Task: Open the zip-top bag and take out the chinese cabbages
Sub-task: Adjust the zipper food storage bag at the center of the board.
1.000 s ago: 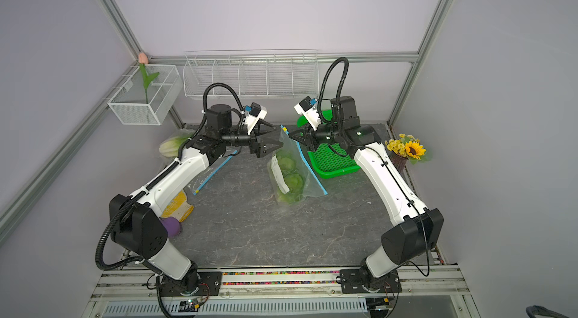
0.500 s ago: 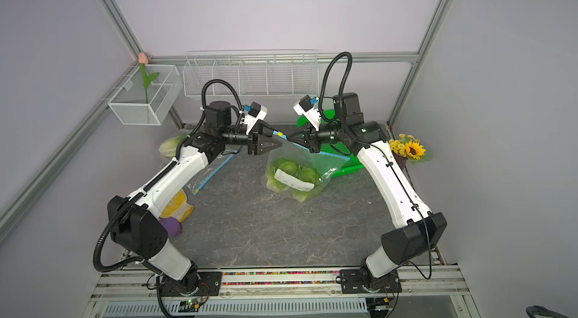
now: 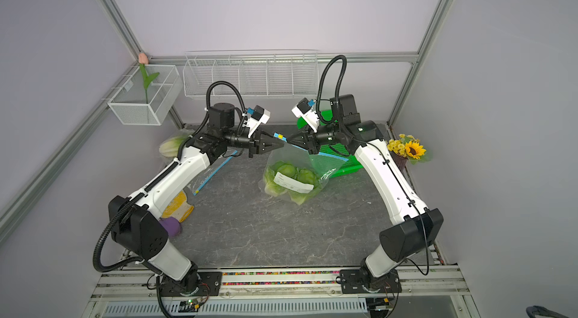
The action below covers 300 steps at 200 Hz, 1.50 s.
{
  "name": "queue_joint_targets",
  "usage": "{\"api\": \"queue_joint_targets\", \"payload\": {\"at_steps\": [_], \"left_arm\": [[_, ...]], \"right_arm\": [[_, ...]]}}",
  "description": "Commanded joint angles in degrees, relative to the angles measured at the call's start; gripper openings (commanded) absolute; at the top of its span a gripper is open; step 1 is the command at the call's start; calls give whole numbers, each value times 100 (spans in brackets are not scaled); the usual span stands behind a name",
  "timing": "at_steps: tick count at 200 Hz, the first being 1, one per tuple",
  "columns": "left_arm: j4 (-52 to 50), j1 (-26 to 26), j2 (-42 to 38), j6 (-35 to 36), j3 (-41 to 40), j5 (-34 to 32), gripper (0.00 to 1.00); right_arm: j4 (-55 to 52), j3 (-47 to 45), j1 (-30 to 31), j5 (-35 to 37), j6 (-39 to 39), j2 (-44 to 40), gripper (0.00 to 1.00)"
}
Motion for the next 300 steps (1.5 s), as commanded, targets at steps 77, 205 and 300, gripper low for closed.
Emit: {"api": "queue_joint_targets", "payload": {"at_steps": [77, 205, 300], "left_arm": [[-262, -25, 18, 223, 98, 148, 0], [-594, -16, 17, 539, 38, 135, 0], [-642, 25, 51, 630, -16, 156, 0]], "right_arm": [[-50, 48, 90, 149, -218, 87, 7], [397, 13, 536, 808, -530, 59, 36], [351, 171, 554, 744, -426, 216, 24]]}}
